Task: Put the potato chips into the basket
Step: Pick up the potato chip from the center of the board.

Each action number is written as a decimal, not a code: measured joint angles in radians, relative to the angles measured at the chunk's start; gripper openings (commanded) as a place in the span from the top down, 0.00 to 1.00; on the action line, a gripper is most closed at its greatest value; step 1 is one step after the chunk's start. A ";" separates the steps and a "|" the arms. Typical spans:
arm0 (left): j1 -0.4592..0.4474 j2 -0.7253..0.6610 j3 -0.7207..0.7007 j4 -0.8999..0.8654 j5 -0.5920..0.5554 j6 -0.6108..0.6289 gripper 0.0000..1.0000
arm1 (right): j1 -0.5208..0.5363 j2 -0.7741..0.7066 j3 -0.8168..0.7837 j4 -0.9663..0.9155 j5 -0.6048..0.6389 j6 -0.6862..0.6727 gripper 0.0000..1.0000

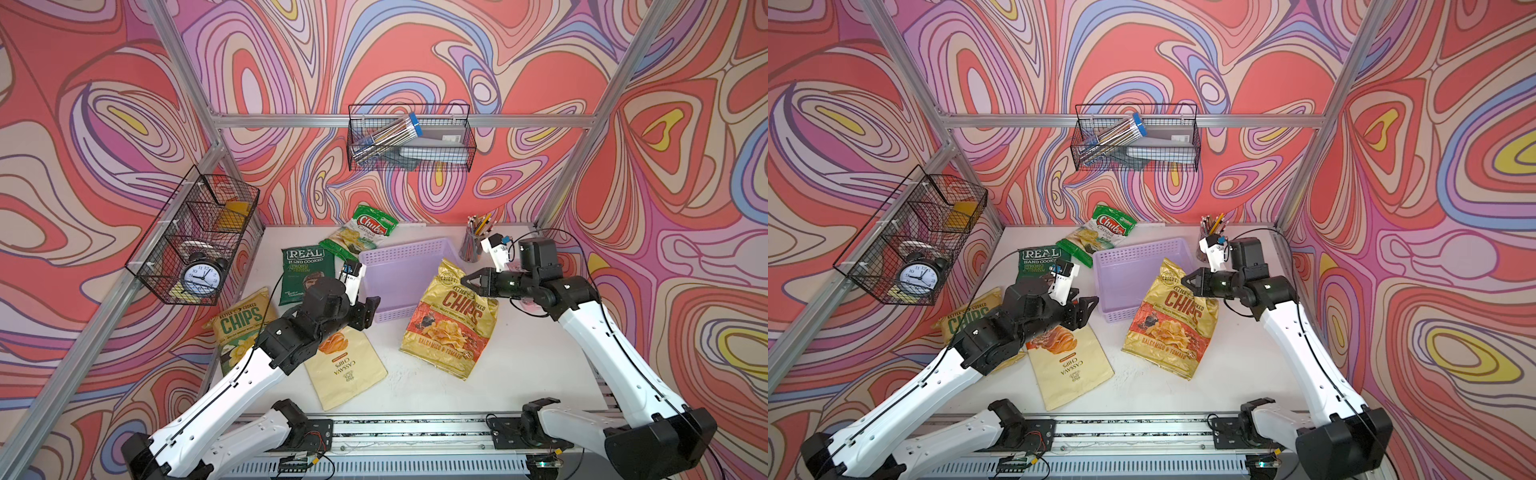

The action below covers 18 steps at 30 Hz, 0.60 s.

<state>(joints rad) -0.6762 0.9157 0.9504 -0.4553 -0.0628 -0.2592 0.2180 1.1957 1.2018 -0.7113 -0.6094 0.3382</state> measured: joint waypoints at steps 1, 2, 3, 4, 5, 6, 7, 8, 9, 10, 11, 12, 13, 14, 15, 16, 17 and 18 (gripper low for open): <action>0.000 -0.012 -0.007 0.005 -0.011 0.002 0.31 | 0.000 0.012 0.008 0.021 -0.017 0.013 1.00; 0.000 -0.024 -0.015 0.006 -0.022 0.002 0.31 | 0.002 0.029 0.019 0.050 -0.036 0.028 1.00; 0.000 -0.033 -0.022 0.007 -0.032 0.003 0.31 | 0.002 0.050 0.030 0.081 -0.053 0.049 1.00; 0.000 -0.039 -0.026 0.007 -0.040 0.005 0.31 | 0.005 0.066 0.038 0.111 -0.067 0.066 1.00; 0.000 -0.044 -0.029 0.007 -0.048 0.007 0.31 | 0.006 0.085 0.045 0.145 -0.082 0.087 1.00; 0.000 -0.045 -0.030 0.007 -0.054 0.009 0.31 | 0.009 0.102 0.050 0.179 -0.097 0.107 1.00; 0.000 -0.046 -0.030 0.007 -0.060 0.010 0.31 | 0.012 0.122 0.054 0.220 -0.115 0.133 1.00; 0.000 -0.047 -0.030 0.007 -0.067 0.014 0.31 | 0.014 0.142 0.059 0.259 -0.134 0.161 1.00; 0.000 -0.048 -0.030 0.007 -0.072 0.017 0.31 | 0.017 0.157 0.064 0.292 -0.150 0.181 1.00; 0.000 -0.048 -0.030 0.007 -0.079 0.020 0.31 | 0.020 0.175 0.072 0.324 -0.167 0.201 1.00; 0.000 -0.049 -0.030 0.007 -0.084 0.023 0.31 | 0.024 0.193 0.084 0.356 -0.186 0.225 1.00; 0.000 -0.050 -0.030 0.007 -0.088 0.025 0.31 | 0.026 0.206 0.096 0.378 -0.200 0.239 1.00; 0.000 -0.050 -0.030 0.007 -0.092 0.026 0.31 | 0.030 0.219 0.111 0.404 -0.216 0.256 1.00; 0.000 -0.050 -0.030 0.007 -0.095 0.027 0.31 | 0.032 0.231 0.127 0.434 -0.231 0.272 1.00; 0.000 -0.050 -0.030 0.007 -0.098 0.028 0.31 | 0.033 0.240 0.140 0.459 -0.245 0.286 1.00; 0.000 -0.050 -0.030 0.007 -0.100 0.028 0.31 | 0.034 0.250 0.154 0.491 -0.259 0.304 1.00; 0.000 -0.050 -0.030 0.007 -0.101 0.028 0.31 | 0.034 0.259 0.166 0.520 -0.272 0.321 1.00; 0.000 -0.050 -0.030 0.007 -0.102 0.028 0.31 | 0.034 0.267 0.175 0.546 -0.282 0.337 1.00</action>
<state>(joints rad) -0.6762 0.8658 0.9203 -0.4480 -0.1646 -0.2310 0.2523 1.4631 1.3773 -0.1650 -0.8917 0.6754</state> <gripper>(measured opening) 0.689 0.050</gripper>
